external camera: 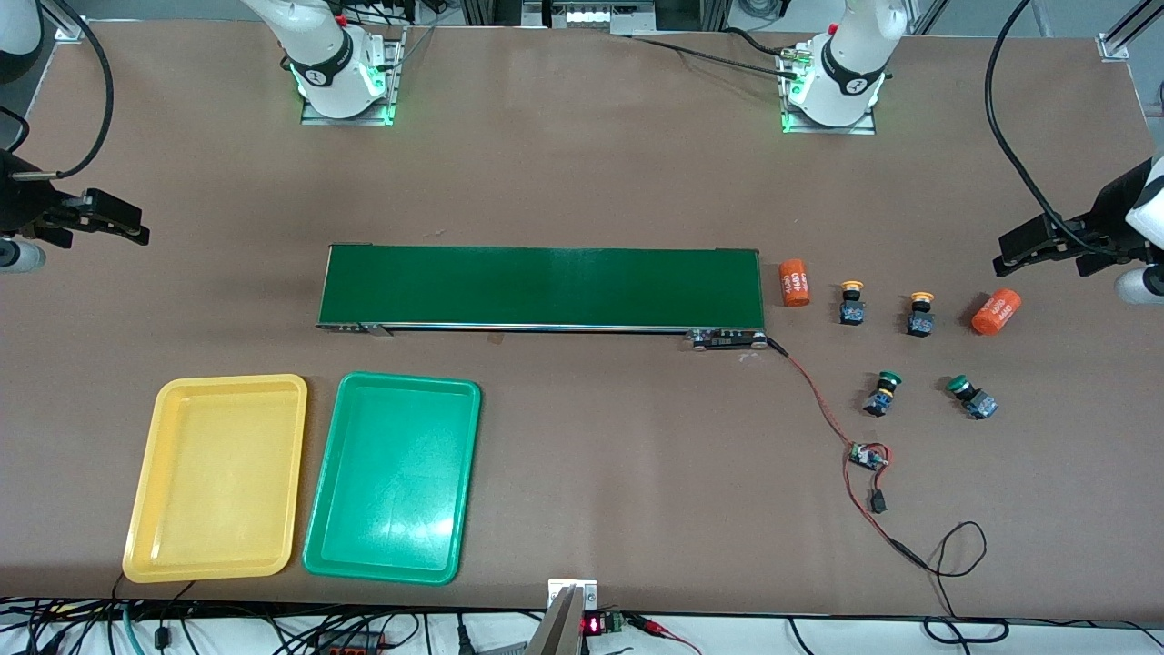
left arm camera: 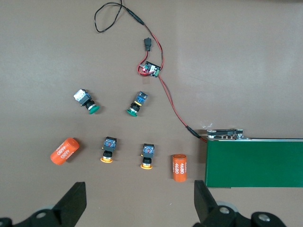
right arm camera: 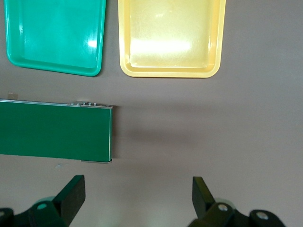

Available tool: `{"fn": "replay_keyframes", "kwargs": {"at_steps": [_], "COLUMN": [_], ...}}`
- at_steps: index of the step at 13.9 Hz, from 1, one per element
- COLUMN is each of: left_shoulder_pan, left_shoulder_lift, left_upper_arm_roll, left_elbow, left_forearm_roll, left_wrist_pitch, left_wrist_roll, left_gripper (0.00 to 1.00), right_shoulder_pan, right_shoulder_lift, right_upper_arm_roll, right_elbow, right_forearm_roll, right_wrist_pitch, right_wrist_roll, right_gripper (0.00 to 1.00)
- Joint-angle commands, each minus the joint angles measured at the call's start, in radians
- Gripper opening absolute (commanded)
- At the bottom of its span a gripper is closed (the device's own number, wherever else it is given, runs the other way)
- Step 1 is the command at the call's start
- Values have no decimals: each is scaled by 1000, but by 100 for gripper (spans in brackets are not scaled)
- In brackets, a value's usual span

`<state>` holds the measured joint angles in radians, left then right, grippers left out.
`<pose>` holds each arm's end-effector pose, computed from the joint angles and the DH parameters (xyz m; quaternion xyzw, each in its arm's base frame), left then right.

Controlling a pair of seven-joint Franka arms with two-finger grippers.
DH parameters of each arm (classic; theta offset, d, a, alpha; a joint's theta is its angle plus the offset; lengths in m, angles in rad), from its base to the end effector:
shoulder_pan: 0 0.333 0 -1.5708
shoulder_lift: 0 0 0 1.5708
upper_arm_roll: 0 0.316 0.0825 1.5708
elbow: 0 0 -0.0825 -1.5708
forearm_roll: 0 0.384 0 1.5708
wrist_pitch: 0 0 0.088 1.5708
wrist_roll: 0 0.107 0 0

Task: Sort buttons by color to trays

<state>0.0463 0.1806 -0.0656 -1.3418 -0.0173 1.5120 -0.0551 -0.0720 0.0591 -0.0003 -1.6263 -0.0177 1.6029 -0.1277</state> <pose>0.6042 -0.0095 0.6224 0.9997 0.0179 -0.0055 0.0143 0.5692 -0.0431 0.5678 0.9987 0.0283 -0.0419 0.0047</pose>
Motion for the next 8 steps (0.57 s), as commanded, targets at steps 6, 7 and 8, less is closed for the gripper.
{"fn": "replay_keyframes", "kwargs": {"at_steps": [6, 7, 8], "left_shoulder_pan": [-5, 0, -5], "left_shoulder_lift": [20, 32, 45], "left_upper_arm_roll": [-5, -5, -5], "left_elbow": [21, 19, 24], "left_forearm_roll": [11, 7, 0], "left_wrist_pitch": [-26, -26, -26], "left_wrist_roll": [1, 1, -11], "left_gripper": [100, 100, 100], "right_shoulder_pan": [-2, 0, 0], "right_shoulder_lift": [-10, -10, -10], "right_upper_arm_roll": [5, 5, 5], "right_elbow": [-1, -1, -1], "right_forearm_roll": [2, 2, 2], "right_wrist_pitch": [0, -1, -1], "right_wrist_roll": [5, 5, 5], "right_gripper": [100, 100, 100]}}
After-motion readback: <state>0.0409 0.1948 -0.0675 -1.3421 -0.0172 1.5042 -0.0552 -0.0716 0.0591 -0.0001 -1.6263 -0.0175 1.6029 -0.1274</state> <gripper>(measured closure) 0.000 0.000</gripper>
